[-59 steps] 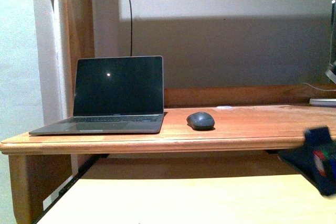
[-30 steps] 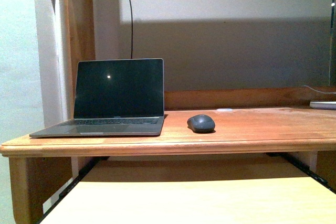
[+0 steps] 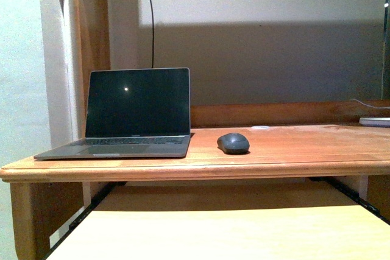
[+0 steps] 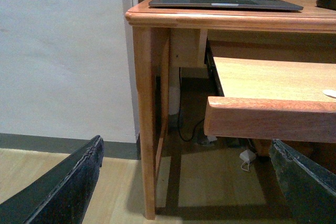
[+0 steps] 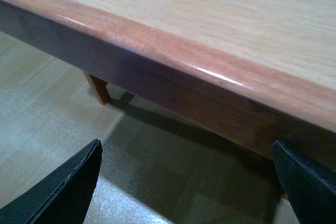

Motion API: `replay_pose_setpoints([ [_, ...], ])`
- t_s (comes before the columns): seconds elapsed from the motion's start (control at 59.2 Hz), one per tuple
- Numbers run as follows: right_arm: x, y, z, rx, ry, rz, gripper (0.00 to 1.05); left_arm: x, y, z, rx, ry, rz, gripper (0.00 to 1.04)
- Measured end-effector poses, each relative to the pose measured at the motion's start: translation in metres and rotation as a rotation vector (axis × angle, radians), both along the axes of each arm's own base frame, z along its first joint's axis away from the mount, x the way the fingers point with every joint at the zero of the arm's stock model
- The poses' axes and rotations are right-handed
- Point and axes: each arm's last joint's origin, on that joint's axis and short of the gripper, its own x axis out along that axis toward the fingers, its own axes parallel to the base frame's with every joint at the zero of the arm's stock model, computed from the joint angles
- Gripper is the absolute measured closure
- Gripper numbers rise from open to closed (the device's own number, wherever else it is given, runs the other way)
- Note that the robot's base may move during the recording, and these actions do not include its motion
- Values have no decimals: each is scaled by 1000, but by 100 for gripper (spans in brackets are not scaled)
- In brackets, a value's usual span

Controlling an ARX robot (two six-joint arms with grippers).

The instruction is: Place mouse

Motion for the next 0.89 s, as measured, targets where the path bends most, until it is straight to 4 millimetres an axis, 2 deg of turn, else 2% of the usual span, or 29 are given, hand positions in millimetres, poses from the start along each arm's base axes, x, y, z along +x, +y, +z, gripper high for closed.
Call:
replay_pose_setpoints([
  [0.304,27,34,4,-3,-23,-4,7,0,0,0,0,0,0,8],
  [0.692,86,95,19,-9,-79,-4,7,0,0,0,0,0,0,8],
  [0.895,111,121,19,-17,-89,-6,7,0,0,0,0,0,0,8],
])
